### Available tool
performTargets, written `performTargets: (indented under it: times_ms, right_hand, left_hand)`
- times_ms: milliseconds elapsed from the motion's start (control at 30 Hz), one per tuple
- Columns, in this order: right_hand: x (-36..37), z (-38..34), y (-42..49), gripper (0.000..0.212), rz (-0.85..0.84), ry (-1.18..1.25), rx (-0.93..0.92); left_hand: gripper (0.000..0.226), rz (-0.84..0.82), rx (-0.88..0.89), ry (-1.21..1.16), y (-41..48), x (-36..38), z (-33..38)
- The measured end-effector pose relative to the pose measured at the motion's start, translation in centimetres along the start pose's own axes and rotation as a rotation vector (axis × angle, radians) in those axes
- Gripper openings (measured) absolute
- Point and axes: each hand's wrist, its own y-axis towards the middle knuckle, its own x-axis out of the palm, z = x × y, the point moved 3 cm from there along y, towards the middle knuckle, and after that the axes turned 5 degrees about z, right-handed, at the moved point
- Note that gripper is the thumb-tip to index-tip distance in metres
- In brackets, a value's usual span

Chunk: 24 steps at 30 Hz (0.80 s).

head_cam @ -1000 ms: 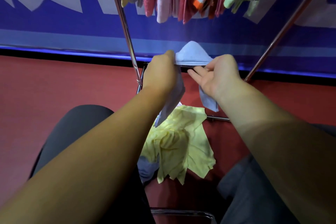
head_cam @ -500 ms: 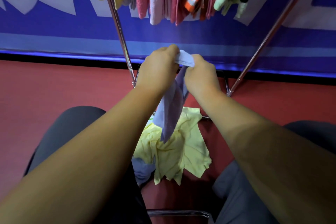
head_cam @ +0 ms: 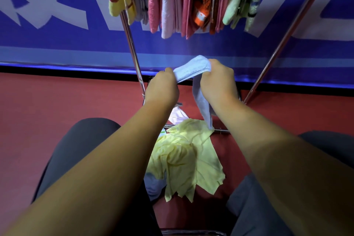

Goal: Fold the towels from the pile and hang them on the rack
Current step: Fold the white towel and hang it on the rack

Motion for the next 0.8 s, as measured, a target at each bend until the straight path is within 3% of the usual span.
performTargets:
  times_ms: [400, 633, 800]
  right_hand:
    - [-5.4, -2.9, -1.4, 0.054, 0.052, 0.221, -0.021]
    - [-11.9, -6.5, -0.4, 0.037, 0.162, 0.190, -0.046]
    - [-16.8, -9.6, 0.5, 0.029, 0.241, 0.170, -0.047]
  left_hand:
    - [0.015, 0.135, 0.009, -0.216, -0.4, -6.4, 4.4]
    - [0.012, 0.128, -0.023, -0.212, 0.2, -10.5, 5.3]
    - [0.029, 0.110, -0.054, -0.231, -0.1, -12.1, 5.0]
